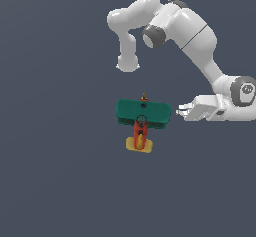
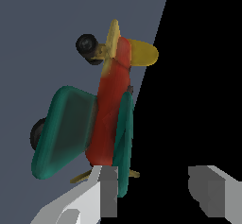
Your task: Pick up the object and move it to a goal position.
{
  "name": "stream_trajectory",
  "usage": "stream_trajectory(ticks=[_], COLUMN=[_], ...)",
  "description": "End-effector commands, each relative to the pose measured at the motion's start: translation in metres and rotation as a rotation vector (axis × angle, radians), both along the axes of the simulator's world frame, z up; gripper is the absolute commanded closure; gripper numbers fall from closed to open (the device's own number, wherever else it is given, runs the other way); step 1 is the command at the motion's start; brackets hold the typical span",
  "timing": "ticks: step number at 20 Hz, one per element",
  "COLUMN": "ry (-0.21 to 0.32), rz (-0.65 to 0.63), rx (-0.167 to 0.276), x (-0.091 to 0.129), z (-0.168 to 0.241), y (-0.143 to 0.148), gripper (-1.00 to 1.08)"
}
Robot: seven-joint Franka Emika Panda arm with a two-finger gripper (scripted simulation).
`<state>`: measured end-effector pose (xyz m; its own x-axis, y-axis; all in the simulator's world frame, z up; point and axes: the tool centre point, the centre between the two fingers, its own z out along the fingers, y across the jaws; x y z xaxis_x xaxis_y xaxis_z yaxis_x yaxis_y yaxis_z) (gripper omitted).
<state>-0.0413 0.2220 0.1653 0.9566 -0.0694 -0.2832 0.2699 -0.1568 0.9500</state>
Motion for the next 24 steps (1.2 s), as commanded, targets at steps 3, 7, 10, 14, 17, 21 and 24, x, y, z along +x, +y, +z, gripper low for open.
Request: stream_trajectory(ticks=[3,7,10,14,17,21,24], ry=[0.029,0.041,0.044,0.038,0.029,0.028,0.028], rz=[-0.021,-0.030,-0.031,-0.033,-0.037,-0.038,-0.038], rx=[-0.009,-0.014,-0.014,-0.016,-0.022,-0.023,-0.023], x=[-0.002,-0.002,-0.003,-0.001,0.001,0.002,0.002], z=[-0.018,-0.026,-0.028,-0.026,-0.025,-0.025,-0.025], y=[-0.010,-0.014,-0.015,-0.016,-0.019,-0.020,-0.021], gripper=[-0.20,-0.20,-0.20,-0.20,-0.20,-0.20,-0.20])
